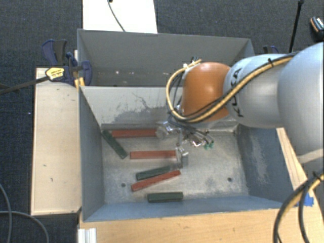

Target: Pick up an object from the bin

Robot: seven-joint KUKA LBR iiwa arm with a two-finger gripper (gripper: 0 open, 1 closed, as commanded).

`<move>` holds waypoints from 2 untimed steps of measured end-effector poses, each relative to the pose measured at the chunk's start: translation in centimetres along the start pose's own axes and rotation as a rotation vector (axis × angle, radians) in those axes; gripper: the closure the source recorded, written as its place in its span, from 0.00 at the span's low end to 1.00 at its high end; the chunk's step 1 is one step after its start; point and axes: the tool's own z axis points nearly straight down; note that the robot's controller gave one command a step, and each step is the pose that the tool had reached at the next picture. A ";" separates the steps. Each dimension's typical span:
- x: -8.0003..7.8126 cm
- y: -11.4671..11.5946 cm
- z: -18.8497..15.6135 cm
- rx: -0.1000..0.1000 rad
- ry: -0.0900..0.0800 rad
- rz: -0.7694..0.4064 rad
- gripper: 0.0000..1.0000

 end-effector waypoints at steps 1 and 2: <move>0.0 0.1 0.0 -0.001 0.001 0.003 1.00; 1.2 2.3 -15.5 0.001 -0.005 -0.012 1.00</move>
Offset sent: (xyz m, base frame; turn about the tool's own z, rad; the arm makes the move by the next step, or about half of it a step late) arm 0.0000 0.0000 0.0000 0.0000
